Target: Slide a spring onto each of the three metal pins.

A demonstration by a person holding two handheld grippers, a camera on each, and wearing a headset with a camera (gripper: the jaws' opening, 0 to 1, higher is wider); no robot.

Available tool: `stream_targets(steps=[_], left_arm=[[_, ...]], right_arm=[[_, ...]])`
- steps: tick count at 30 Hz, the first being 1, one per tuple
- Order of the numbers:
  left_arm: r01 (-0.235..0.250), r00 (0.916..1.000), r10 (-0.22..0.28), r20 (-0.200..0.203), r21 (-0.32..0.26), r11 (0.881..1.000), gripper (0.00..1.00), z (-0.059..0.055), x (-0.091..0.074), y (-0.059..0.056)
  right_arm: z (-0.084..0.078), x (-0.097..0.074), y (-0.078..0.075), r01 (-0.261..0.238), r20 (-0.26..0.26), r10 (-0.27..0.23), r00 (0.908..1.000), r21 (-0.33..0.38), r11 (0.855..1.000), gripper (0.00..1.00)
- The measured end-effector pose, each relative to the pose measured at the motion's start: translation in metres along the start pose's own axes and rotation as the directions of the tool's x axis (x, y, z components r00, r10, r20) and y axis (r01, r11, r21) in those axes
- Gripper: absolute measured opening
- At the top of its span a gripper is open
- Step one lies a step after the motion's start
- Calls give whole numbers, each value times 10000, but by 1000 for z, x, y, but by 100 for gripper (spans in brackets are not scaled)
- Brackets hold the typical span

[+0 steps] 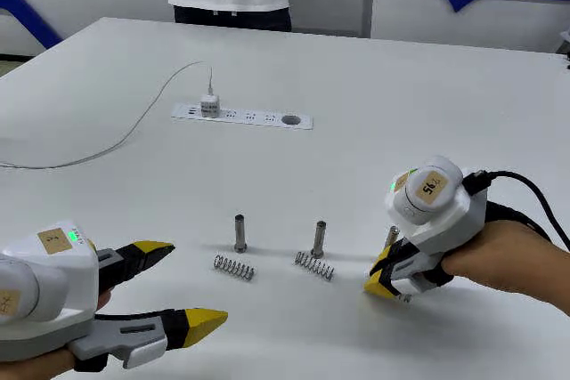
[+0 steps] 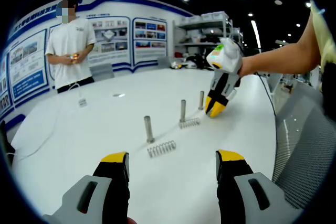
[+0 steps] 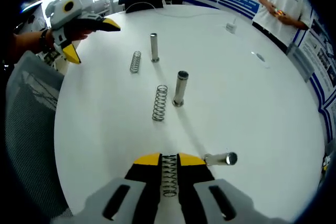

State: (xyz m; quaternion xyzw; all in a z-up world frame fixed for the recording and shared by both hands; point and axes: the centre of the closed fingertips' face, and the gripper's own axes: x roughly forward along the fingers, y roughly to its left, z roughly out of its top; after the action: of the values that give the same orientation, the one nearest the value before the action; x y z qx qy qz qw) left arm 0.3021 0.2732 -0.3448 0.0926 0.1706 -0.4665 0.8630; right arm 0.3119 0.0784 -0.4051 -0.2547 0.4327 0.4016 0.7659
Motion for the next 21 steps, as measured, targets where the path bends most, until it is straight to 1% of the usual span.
stream_targets(steps=[4,8,11,18,21], left_arm=[[-25,10000,25,21,0,10000,68,1,-1,1],[-22,10000,22,21,3,10000,68,2,-1,-1],[9,10000,-9,10,25,10000,68,2,-1,-3],[99,9999,-99,41,75,9999,68,5,0,-6],[133,9999,-134,54,102,9999,68,7,1,-7]], right_arm=[[-2,0,0,-13,-99,12,9999,-51,10000,12],[-2,-1,0,25,-75,-26,10000,-130,9999,12],[1,-5,1,90,106,-89,9999,-74,9999,12],[10,-16,-3,419,580,-420,9974,25,9991,12],[13,-21,-4,492,831,-513,9952,271,9984,12]])
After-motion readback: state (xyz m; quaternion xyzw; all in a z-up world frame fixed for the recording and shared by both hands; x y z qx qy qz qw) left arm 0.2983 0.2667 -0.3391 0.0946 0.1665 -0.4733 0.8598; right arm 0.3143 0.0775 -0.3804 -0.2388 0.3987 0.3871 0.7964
